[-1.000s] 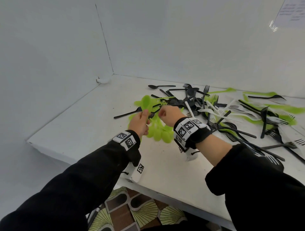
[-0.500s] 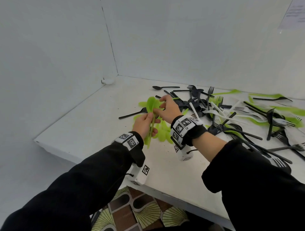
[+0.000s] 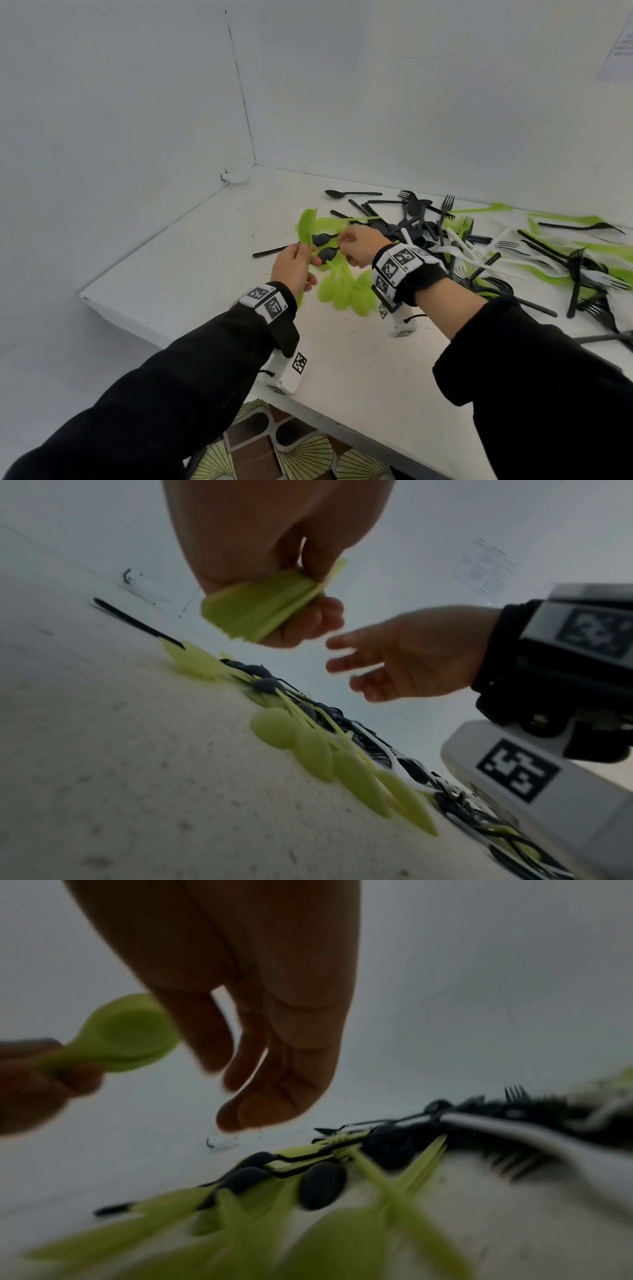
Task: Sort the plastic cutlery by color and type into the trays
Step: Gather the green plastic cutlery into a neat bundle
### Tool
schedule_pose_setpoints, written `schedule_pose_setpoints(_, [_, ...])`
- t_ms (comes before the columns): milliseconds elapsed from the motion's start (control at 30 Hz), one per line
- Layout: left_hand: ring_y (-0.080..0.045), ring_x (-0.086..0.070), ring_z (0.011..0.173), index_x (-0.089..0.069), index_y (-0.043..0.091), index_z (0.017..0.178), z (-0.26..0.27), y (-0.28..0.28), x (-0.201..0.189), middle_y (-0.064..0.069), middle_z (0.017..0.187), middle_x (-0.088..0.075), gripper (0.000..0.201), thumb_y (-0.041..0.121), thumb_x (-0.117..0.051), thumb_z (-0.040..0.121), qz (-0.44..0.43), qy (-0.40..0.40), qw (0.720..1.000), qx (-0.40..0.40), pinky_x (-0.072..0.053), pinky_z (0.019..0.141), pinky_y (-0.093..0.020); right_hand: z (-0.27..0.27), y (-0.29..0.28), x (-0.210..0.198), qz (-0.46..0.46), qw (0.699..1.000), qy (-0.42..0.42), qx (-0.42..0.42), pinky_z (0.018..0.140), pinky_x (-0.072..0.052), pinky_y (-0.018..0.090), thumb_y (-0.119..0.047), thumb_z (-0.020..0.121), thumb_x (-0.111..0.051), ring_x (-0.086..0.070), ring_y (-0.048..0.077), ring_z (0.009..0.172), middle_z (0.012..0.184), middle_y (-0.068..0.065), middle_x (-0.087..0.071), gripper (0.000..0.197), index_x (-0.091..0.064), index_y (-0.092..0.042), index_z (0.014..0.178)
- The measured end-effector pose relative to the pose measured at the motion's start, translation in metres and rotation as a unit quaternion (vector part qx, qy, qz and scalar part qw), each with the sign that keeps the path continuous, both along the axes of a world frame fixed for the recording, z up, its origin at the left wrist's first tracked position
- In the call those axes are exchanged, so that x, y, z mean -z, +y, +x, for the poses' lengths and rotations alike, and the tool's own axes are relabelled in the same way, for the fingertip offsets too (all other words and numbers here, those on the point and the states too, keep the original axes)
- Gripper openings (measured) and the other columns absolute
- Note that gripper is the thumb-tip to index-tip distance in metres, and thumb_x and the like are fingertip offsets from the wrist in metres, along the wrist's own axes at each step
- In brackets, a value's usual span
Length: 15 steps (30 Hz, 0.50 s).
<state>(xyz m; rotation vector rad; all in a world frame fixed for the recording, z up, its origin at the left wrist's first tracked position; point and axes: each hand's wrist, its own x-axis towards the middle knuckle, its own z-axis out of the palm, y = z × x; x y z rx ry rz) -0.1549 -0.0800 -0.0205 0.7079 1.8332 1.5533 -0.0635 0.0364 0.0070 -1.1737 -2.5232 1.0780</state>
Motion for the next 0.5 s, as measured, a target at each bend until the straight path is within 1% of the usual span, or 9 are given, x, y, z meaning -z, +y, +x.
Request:
schedule_pose_setpoints(67, [-0.013,-0.034,0.042,-0.056,0.010,0.104,-0.006,0.002,-0.001,0.002,0.071,-0.048,0.026,0.022,-0.033,0.100,0.000,-0.013,0.999,-0.031,-0.027,0.042,-0.020,0.005,0.005,0.001,0.113,0.978,-0.133,-0.115,0.073,-0.047,0.023,0.000,0.092,-0.041,-0.060,0.023,0.094,0.106,0.006,-0.060,0.035,-0.063,-0.013,0.116])
schedule_pose_setpoints(100, [-0.013,-0.031,0.041,-0.057,0.011,0.100,-0.008,0.002,-0.002,0.001,0.071,-0.046,0.025,0.022,-0.034,0.098,-0.001,-0.035,0.998,-0.043,-0.025,0.041,-0.020,0.006,0.006,0.003,0.150,0.959,-0.170,-0.169,0.083,-0.046,0.025,0.005,0.090,-0.040,-0.057,0.023,0.106,0.112,0.004,-0.057,0.042,-0.063,-0.017,0.117])
schedule_pose_setpoints(133, [-0.012,-0.029,0.041,-0.056,0.013,0.094,-0.009,0.003,-0.002,0.001,0.070,-0.045,0.023,0.023,-0.036,0.097,0.000,-0.056,0.997,-0.052,-0.023,0.041,-0.019,0.006,0.008,0.005,0.181,0.939,-0.197,-0.218,0.091,-0.046,0.028,0.009,0.088,-0.040,-0.053,0.023,0.114,0.116,0.003,-0.053,0.049,-0.062,-0.021,0.119])
schedule_pose_setpoints(167, [-0.013,-0.029,0.041,-0.055,0.015,0.089,-0.009,0.004,-0.002,0.000,0.070,-0.044,0.020,0.023,-0.038,0.096,0.000,-0.068,0.996,-0.055,-0.023,0.041,-0.019,0.006,0.009,0.007,0.214,0.915,-0.217,-0.264,0.093,-0.045,0.033,0.011,0.087,-0.042,-0.049,0.022,0.119,0.123,0.002,-0.049,0.053,-0.061,-0.025,0.121])
schedule_pose_setpoints(233, [-0.013,-0.030,0.042,-0.052,0.017,0.082,-0.008,0.005,-0.001,0.000,0.071,-0.046,0.016,0.022,-0.044,0.096,-0.002,-0.057,0.997,-0.051,-0.024,0.041,-0.020,0.005,0.011,0.012,0.272,0.868,-0.250,-0.331,0.087,-0.047,0.033,0.008,0.085,-0.049,-0.046,0.020,0.122,0.135,-0.001,-0.041,0.052,-0.061,-0.029,0.120])
schedule_pose_setpoints(300, [-0.013,-0.032,0.042,-0.051,0.016,0.080,-0.007,0.006,0.001,0.001,0.071,-0.047,0.017,0.023,-0.048,0.096,-0.008,-0.039,0.998,-0.045,-0.026,0.040,-0.020,0.003,0.013,0.016,0.310,0.840,-0.260,-0.362,0.075,-0.041,0.028,0.000,0.084,-0.058,-0.047,0.021,0.120,0.135,-0.003,-0.041,0.041,-0.063,-0.027,0.115])
schedule_pose_setpoints(333, [-0.013,-0.033,0.042,-0.051,0.015,0.080,-0.005,0.007,0.002,0.001,0.070,-0.048,0.018,0.023,-0.049,0.095,-0.010,-0.033,0.998,-0.043,-0.026,0.040,-0.020,0.003,0.014,0.017,0.324,0.829,-0.265,-0.371,0.073,-0.038,0.027,-0.004,0.084,-0.061,-0.047,0.021,0.119,0.135,-0.003,-0.042,0.035,-0.064,-0.025,0.112])
schedule_pose_setpoints(400, [-0.013,-0.033,0.042,-0.051,0.015,0.080,-0.004,0.009,0.002,0.002,0.070,-0.048,0.018,0.024,-0.049,0.095,-0.009,-0.029,0.999,-0.045,-0.027,0.040,-0.020,0.002,0.016,0.018,0.350,0.809,-0.269,-0.388,0.074,-0.036,0.028,-0.008,0.085,-0.061,-0.044,0.021,0.120,0.134,-0.002,-0.042,0.029,-0.064,-0.023,0.111])
schedule_pose_setpoints(500, [-0.013,-0.034,0.042,-0.051,0.015,0.081,-0.004,0.013,0.001,0.001,0.071,-0.049,0.017,0.024,-0.049,0.095,-0.007,-0.025,0.998,-0.055,-0.027,0.041,-0.020,0.005,0.022,0.017,0.386,0.784,-0.270,-0.404,0.082,-0.038,0.031,-0.015,0.087,-0.059,-0.039,0.020,0.124,0.135,-0.001,-0.040,0.026,-0.063,-0.023,0.111])
